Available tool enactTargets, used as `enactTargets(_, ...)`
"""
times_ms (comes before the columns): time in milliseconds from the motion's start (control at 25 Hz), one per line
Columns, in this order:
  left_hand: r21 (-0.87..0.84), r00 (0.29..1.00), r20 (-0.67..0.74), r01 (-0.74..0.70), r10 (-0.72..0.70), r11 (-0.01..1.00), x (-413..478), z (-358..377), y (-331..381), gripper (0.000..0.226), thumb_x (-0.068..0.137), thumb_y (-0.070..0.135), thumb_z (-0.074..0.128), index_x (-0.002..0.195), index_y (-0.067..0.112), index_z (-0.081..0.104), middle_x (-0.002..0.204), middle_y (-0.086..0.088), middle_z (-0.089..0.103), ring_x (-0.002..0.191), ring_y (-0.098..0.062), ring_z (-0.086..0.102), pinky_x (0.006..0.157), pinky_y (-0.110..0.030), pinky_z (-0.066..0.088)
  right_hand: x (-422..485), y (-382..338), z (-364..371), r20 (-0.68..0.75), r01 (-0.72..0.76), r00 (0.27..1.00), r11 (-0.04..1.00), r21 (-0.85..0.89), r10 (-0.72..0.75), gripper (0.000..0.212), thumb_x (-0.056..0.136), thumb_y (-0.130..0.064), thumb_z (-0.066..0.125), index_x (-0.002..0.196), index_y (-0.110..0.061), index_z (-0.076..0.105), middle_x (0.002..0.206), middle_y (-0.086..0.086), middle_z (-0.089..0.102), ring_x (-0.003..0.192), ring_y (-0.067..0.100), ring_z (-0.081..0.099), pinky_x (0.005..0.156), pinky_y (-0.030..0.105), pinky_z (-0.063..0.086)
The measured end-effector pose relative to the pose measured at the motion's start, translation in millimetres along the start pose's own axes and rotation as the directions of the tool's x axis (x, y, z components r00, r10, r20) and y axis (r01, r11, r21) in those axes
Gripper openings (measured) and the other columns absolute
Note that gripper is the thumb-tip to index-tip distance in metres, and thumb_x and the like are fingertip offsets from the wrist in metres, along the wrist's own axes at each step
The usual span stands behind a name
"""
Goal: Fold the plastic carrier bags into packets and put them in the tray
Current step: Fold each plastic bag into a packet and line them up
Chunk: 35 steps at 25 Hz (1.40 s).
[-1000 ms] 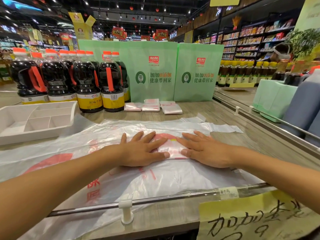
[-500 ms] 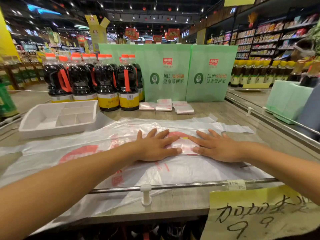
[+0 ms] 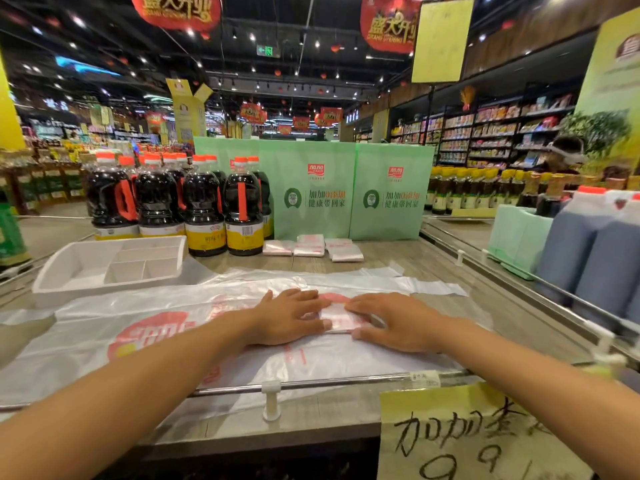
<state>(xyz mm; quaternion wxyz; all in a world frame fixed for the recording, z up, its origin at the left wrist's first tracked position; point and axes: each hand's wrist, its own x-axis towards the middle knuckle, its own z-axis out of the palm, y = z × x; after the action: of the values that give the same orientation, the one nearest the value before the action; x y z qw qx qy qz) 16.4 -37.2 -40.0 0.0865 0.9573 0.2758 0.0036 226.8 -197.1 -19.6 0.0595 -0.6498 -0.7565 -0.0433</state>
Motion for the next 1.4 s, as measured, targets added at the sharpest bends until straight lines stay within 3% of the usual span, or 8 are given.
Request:
enactTargets(200,-0.038,0.999,-0.020,-0.042,0.041,0.998,3,0,-2,0.086,0.077,0.092,0.020,0.154,0.054,0.024,0.169,0.010,0.016,0.156,-0.019,0.011,0.119,-0.067,0.003,9,4,3,-0.081,0.160,0.978,0.941,-0.298,-0.191,0.043,0.099,-0.059,0.035,0.126,-0.033,0.056,0.104,-0.009,0.072,0.084,0.018,0.068,0.070,0.035,0.055)
enactTargets(400,-0.099,0.997,-0.018,-0.073,0.071,0.992,6,-1,-1,0.088,0.076,0.092,0.017,0.153,0.052,0.031,0.168,0.011,0.021,0.155,-0.016,0.015,0.120,-0.064,0.005,16,10,8,-0.119,0.202,0.959,0.914,-0.351,-0.258,0.053,0.094,-0.045,0.017,0.126,-0.030,0.057,0.103,-0.004,0.075,0.079,0.028,0.069,0.063,0.039,0.053)
enactTargets(520,-0.147,0.996,-0.028,-0.094,0.090,0.985,8,-4,-1,0.064,0.098,0.073,0.018,0.156,0.047,0.031,0.168,0.009,0.021,0.155,-0.015,0.015,0.124,-0.056,0.005,16,19,10,-0.167,0.188,0.950,0.911,-0.368,-0.264,0.047,0.098,-0.044,0.022,0.117,-0.029,0.062,0.099,-0.007,0.075,0.078,0.025,0.070,0.058,0.037,0.051)
enactTargets(680,-0.215,0.991,-0.087,-0.117,0.101,0.970,11,-7,-11,0.054,0.109,0.046,0.033,0.160,0.029,0.030,0.169,0.003,0.020,0.155,-0.011,0.014,0.122,-0.023,0.005,16,33,0,-0.317,0.176,0.904,0.925,-0.337,-0.287,0.028,0.100,-0.032,0.040,0.112,-0.030,0.065,0.098,-0.013,0.074,0.074,0.016,0.070,0.051,0.035,0.052)
enactTargets(840,-0.140,0.987,-0.146,-0.087,0.066,0.986,15,-10,-18,0.059,0.106,0.050,0.042,0.160,0.030,0.029,0.168,0.004,0.023,0.153,-0.014,0.018,0.125,-0.031,0.012,24,47,-7,-0.433,0.171,0.850,0.934,-0.314,-0.301,0.023,0.093,-0.019,0.065,0.113,-0.029,0.068,0.098,-0.014,0.076,0.073,0.013,0.072,0.047,0.035,0.054)
enactTargets(1000,-0.009,0.993,-0.085,-0.088,0.087,0.996,17,-9,-19,0.062,0.100,0.064,0.037,0.157,0.041,0.028,0.168,0.009,0.020,0.154,-0.012,0.015,0.126,-0.046,0.011,52,83,-13,-0.555,0.060,0.812,0.971,-0.231,-0.182,0.032,0.084,-0.011,0.079,0.110,-0.029,0.074,0.097,-0.013,0.078,0.069,0.016,0.074,0.050,0.037,0.059)
enactTargets(1160,0.000,0.995,-0.021,-0.094,0.094,0.996,15,-5,-20,0.067,0.100,0.068,0.032,0.160,0.046,0.012,0.170,0.016,0.002,0.156,-0.009,-0.002,0.127,-0.041,-0.001,88,125,-18,-0.577,-0.042,0.810,0.971,-0.234,-0.105,0.032,0.084,-0.011,0.078,0.111,-0.028,0.076,0.099,-0.012,0.078,0.077,0.018,0.076,0.057,0.038,0.061)
enactTargets(1400,-0.034,0.996,-0.025,-0.082,0.081,0.996,18,-4,-21,0.066,0.097,0.075,0.028,0.156,0.057,0.004,0.166,0.027,-0.009,0.153,0.001,-0.012,0.126,-0.034,-0.009,143,168,-14,-0.590,-0.181,0.807,0.960,-0.216,0.019,0.029,0.086,-0.013,0.078,0.111,-0.029,0.078,0.100,-0.010,0.079,0.081,0.019,0.076,0.058,0.036,0.061)
